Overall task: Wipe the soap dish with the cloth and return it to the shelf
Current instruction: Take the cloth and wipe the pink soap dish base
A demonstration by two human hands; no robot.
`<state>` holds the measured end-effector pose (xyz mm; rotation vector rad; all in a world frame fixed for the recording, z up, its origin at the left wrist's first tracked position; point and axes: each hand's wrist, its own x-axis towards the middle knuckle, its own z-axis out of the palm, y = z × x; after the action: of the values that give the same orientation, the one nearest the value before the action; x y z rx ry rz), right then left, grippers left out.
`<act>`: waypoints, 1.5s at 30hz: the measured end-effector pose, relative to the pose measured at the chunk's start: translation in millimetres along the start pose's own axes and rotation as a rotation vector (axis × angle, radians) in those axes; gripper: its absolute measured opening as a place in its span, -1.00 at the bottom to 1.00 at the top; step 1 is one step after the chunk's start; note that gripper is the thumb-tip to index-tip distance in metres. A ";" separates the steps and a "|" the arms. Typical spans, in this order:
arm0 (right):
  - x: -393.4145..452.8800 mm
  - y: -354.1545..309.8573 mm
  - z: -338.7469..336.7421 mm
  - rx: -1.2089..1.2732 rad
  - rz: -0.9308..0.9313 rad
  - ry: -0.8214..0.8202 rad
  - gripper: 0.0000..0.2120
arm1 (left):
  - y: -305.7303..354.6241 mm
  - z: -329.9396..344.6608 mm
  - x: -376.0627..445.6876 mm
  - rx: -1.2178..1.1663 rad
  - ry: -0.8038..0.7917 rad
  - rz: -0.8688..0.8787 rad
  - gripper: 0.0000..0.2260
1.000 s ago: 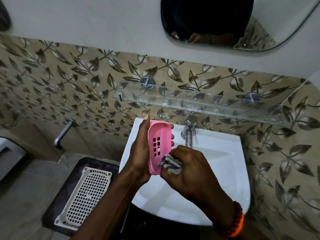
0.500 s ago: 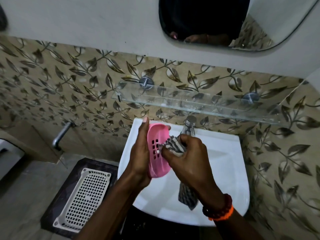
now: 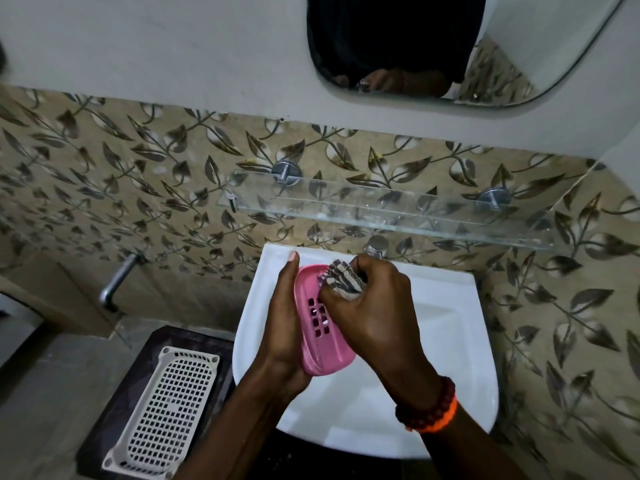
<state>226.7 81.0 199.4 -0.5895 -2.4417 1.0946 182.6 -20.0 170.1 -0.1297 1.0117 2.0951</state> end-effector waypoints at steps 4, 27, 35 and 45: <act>-24.8 10.3 0.5 -0.013 0.118 -0.149 -0.78 | 15.3 -8.4 2.1 -0.010 0.041 0.029 -0.32; -27.7 -0.8 -22.3 0.003 0.124 -0.475 -0.86 | 18.9 -12.7 1.7 0.047 0.009 0.049 -0.26; -36.2 -0.5 -20.8 -0.150 -0.164 -0.302 -0.79 | 2.7 -3.3 0.9 -0.090 -0.052 -0.017 -0.30; -50.9 2.0 -37.2 -0.291 -0.288 -0.351 -0.70 | 10.3 -11.6 8.1 -0.129 -0.108 -0.107 -0.25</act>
<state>288.5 77.8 211.4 -0.1193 -2.9029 0.7835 167.2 -27.0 165.4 -0.1317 0.7889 2.0458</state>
